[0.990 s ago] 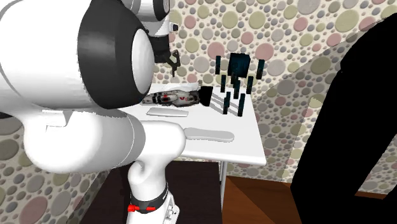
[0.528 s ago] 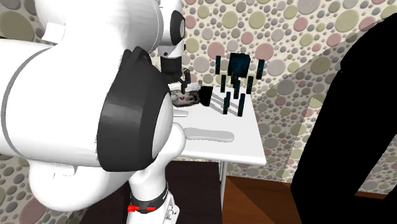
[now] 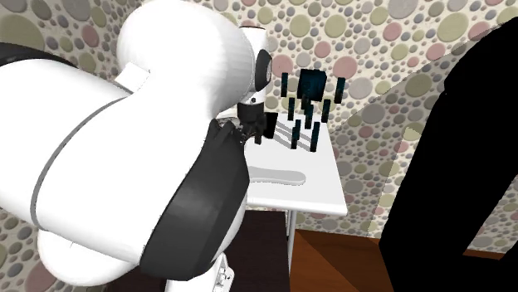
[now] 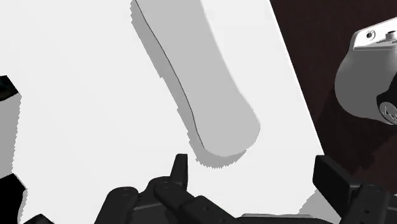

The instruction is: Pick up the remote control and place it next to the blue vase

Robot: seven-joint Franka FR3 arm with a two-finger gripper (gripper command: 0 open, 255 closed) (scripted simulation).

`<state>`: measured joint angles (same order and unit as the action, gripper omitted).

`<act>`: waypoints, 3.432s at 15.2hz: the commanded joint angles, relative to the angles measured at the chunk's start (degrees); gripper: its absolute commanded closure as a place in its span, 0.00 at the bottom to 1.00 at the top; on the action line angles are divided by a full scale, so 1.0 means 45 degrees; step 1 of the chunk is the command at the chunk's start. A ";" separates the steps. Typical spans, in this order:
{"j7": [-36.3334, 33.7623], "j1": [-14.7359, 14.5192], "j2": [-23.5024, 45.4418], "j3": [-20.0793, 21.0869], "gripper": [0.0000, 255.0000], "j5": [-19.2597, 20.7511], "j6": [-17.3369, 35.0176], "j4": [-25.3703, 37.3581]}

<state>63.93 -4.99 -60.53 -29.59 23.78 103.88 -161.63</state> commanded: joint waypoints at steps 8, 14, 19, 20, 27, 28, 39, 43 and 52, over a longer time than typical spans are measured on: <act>0.5632 -0.0716 0.1807 -0.3917 0.00 0.3329 0.1946 0.0119; 0.5491 -0.0772 0.2608 -0.4866 0.00 0.4089 0.3371 -0.0494; 0.5490 -0.0772 0.2607 -0.4867 0.00 0.4089 0.3371 -0.0493; 0.5490 -0.0772 0.2607 -0.4867 0.00 0.4089 0.3371 -0.0493; 0.5491 -0.0772 0.2605 -0.4865 1.00 0.4088 0.3367 -0.0493; 0.5491 -0.0772 0.2606 -0.4865 1.00 0.4088 0.3368 -0.0492; 0.5635 -0.0694 0.1725 -0.3842 1.00 0.3286 0.1839 0.0137; 0.5703 -0.0718 0.1370 -0.3324 1.00 0.2853 0.1046 0.0569; 0.5830 -0.0871 0.0903 -0.2307 1.00 0.1969 -0.0565 0.1704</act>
<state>90.11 -8.74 -56.39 -40.46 33.10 102.13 -154.68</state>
